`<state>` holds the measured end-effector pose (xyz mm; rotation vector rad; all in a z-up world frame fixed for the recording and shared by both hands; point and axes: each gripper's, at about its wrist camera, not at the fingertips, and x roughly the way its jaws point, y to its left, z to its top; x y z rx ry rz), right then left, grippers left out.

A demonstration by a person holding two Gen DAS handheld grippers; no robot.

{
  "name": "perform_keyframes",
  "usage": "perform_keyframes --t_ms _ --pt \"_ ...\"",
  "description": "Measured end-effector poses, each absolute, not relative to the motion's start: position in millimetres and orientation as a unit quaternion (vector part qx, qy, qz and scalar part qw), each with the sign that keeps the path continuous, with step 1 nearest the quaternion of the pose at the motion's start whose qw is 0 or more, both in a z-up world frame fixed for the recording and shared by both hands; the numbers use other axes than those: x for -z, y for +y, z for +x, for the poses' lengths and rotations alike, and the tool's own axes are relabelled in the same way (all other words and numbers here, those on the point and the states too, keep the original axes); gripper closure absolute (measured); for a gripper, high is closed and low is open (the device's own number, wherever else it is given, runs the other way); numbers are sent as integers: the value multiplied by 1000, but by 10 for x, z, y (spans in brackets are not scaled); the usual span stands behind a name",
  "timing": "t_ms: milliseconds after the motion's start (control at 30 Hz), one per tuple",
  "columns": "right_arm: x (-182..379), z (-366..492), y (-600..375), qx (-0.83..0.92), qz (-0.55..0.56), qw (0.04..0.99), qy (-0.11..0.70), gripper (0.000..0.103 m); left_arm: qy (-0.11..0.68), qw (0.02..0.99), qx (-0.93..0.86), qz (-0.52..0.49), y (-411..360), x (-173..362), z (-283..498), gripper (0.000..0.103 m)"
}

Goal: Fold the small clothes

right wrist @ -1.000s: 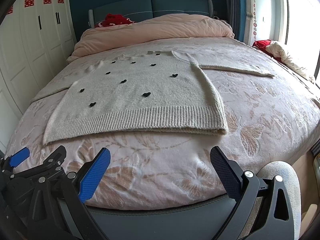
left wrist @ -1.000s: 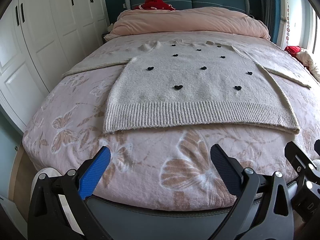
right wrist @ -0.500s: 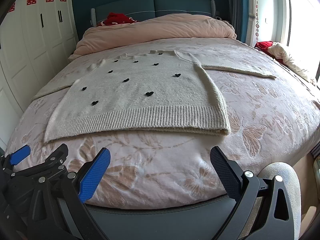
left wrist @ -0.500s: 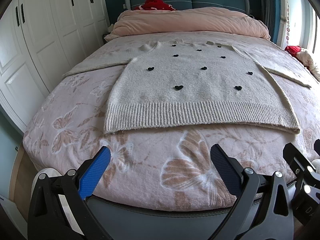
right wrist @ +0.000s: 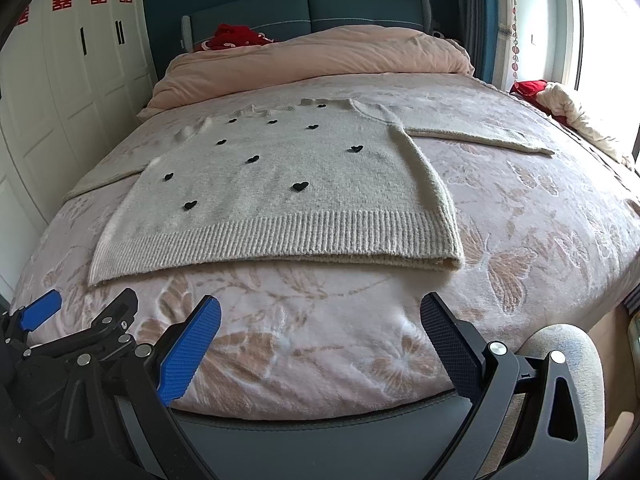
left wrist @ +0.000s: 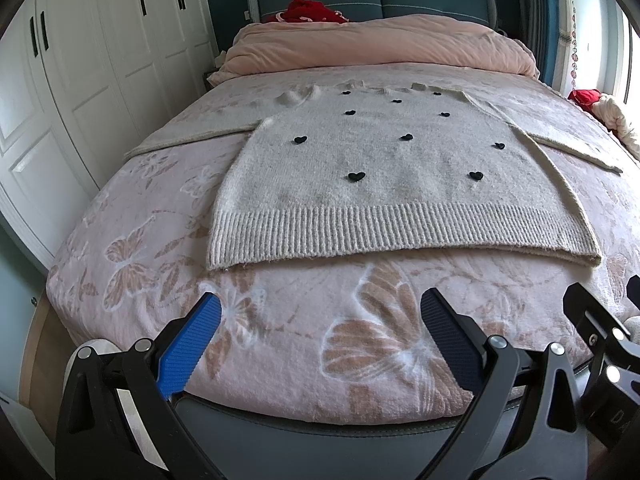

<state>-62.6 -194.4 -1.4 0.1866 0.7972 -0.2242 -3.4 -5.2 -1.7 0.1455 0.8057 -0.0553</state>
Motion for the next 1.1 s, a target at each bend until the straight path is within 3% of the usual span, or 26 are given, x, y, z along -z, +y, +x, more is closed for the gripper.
perform_keyframes --t_ms 1100 --pt "98 -618 -1933 106 91 907 396 5 392 917 24 73 -107 60 -42 6"
